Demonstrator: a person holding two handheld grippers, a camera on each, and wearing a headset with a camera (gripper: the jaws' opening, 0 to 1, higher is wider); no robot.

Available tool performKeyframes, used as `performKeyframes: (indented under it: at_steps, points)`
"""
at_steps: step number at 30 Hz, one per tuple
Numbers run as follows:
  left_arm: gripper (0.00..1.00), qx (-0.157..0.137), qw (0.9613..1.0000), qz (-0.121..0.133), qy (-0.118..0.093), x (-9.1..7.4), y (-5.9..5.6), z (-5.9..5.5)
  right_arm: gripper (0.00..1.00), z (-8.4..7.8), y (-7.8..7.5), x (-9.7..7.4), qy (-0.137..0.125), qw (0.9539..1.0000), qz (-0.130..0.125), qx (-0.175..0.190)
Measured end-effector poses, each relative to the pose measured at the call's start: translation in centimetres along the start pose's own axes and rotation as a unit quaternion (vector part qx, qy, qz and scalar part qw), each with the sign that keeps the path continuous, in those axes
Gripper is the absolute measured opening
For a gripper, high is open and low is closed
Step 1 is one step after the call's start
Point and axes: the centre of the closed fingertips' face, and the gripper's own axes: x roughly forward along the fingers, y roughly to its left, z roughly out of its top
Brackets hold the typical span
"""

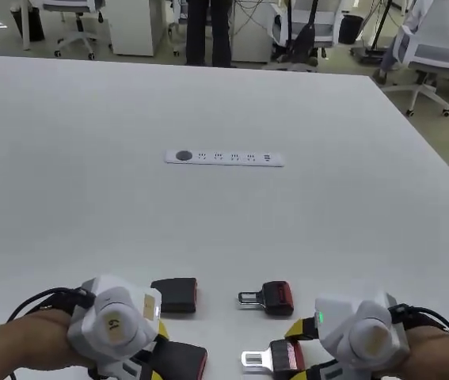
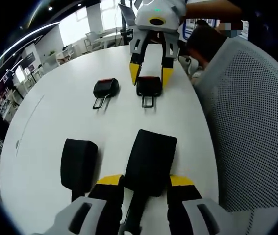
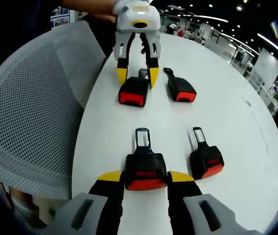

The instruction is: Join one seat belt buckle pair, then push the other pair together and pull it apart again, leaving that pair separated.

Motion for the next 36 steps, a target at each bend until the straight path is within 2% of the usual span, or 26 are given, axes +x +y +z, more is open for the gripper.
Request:
performKeyframes:
  at_steps: [7,14,20,36]
  points:
    - [0.34,-0.017,0.9998,0.004,-0.007,-0.1,0.0,0.0,0.31,-0.1,0.0,0.1,0.001,1.0000,0.001,-0.002]
    - [0.34,-0.038,0.9993,0.003,-0.003,0.0,0.1,0.0,0.30,0.5,0.1,0.2,-0.001,1.0000,0.000,0.002]
    - [0.34,-0.046,0.9989,0.006,-0.002,0.0,0.1,-0.1,0.30,0.8,0.0,0.6,0.004,1.0000,0.001,-0.009]
    - [0.34,-0.061,0.9981,0.011,0.002,0.1,0.3,-0.3,0.30,3.3,0.6,2.2,-0.005,0.9998,0.010,-0.015]
